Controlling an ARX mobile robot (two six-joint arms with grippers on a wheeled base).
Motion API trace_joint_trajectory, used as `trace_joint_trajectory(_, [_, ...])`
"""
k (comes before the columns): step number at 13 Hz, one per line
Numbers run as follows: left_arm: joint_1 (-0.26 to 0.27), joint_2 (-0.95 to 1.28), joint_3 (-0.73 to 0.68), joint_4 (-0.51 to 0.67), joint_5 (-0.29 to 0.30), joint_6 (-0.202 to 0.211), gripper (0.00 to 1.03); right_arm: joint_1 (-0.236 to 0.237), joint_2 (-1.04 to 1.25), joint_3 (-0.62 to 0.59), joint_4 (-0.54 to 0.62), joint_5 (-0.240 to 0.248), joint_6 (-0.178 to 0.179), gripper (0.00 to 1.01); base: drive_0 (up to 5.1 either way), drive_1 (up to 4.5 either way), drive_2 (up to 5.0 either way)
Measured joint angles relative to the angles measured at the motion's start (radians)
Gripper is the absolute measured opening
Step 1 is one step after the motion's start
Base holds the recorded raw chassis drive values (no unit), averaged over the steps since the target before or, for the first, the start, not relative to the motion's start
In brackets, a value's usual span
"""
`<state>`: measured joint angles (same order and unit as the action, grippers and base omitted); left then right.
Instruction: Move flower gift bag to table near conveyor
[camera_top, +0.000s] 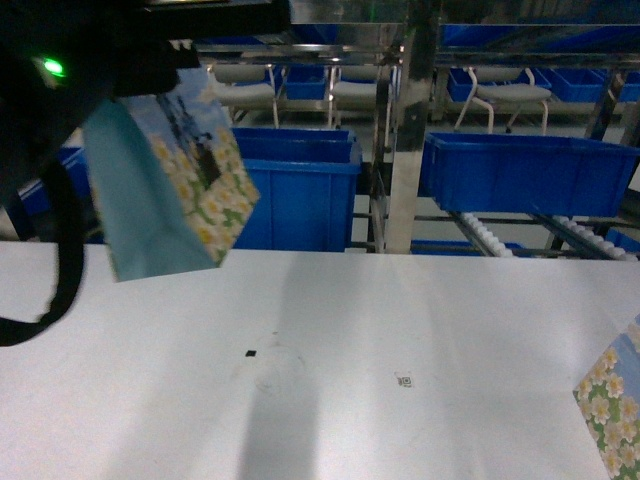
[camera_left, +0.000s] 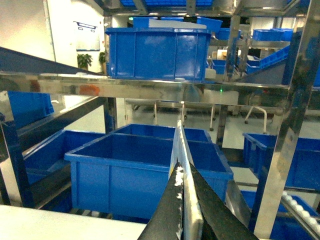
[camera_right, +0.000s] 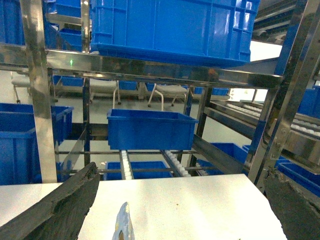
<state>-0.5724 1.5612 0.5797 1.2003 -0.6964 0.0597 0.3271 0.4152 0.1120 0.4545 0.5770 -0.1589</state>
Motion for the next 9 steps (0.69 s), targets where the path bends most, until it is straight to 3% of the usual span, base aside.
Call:
trace_joint_trajectory(1, [-0.003,0.093,0.060,0.046,-0.035,-0.019,0.02,0.000,0.000,0.000,0.000,0.000,0.000,0.98,0.0,0.00,0.0])
trace_joint_trajectory(3, [0.026,0.329,0.195,0.063,-0.119,-0.115,0.02,0.000,0.000,0.000,0.000,0.000,0.000,0.98,0.0,0.00,0.0])
trace_joint_trajectory(7, [0.105,0.542,0.309,0.045,-0.138,-0.263,0.02,0.000,0.000,0.000,0.000,0.000,0.000,0.98,0.0,0.00,0.0])
trace_joint_trajectory(9, [0.122,0.558,0.302,0.056,-0.137,-0.293,0.02,0.000,0.000,0.000,0.001,0.000,0.000,0.98,0.0,0.00,0.0])
